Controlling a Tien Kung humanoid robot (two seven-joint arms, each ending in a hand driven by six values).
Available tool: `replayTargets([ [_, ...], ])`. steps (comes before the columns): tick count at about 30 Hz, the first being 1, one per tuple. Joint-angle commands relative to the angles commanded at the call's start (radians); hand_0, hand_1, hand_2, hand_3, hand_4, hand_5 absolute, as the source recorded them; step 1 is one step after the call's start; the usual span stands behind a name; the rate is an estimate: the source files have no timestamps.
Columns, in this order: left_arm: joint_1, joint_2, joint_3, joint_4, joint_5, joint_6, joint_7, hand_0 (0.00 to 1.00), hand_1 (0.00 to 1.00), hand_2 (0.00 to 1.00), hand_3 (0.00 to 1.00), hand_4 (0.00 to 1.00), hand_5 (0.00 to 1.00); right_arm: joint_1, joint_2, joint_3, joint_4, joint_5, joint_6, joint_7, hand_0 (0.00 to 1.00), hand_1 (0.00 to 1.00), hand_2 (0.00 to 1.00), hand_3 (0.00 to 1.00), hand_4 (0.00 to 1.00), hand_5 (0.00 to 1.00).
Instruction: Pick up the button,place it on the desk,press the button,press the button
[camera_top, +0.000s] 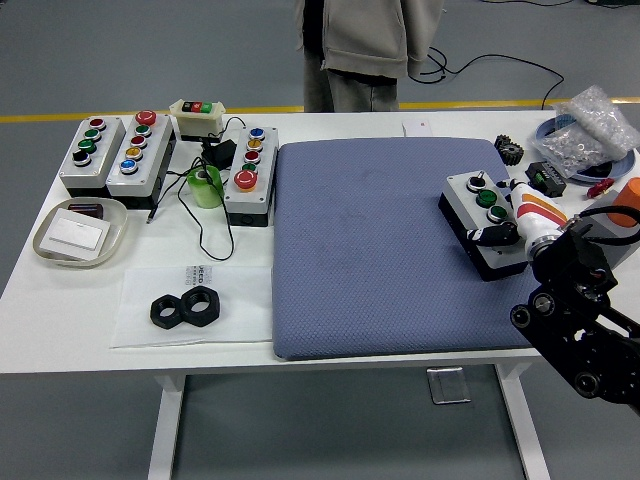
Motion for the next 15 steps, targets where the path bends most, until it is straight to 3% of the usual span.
replayTargets([
  [3, -0.002, -0.001, 0.004, 0.0, -0.009, 0.0, -0.002, 0.717, 0.824, 0.88, 0.831, 0.642, 0.998, 0.007, 0.002, -0.002, -0.011, -0.005, 0.001, -0.003, 0.725, 0.606, 0.689, 0.835, 0.993, 0.21],
  [4, -0.002, -0.001, 0.006, 0.0, -0.011, 0.0, -0.002, 0.715, 0.825, 0.88, 0.831, 0.642, 0.998, 0.009, 0.002, -0.004, -0.015, -0.006, 0.003, -0.004, 0.627, 0.561, 0.65, 0.818, 0.993, 0.214],
  [9, -0.005, -0.001, 0.011, 0.001, -0.019, -0.001, -0.004, 0.715, 0.825, 0.88, 0.831, 0.642, 0.998, 0.018, 0.0, -0.014, -0.025, -0.015, 0.013, -0.008, 0.627, 0.561, 0.65, 0.818, 0.993, 0.214],
  [10, -0.005, 0.0, 0.012, 0.001, -0.02, -0.002, -0.005, 0.715, 0.825, 0.879, 0.831, 0.642, 0.998, 0.019, -0.001, -0.016, -0.027, -0.015, 0.013, -0.008, 0.509, 0.484, 0.577, 0.771, 0.972, 0.187],
  [15, -0.007, 0.0, 0.014, 0.001, -0.024, -0.002, -0.005, 0.715, 0.825, 0.879, 0.831, 0.642, 0.998, 0.024, -0.01, -0.029, -0.029, -0.018, 0.019, -0.011, 0.509, 0.484, 0.577, 0.771, 0.972, 0.187],
])
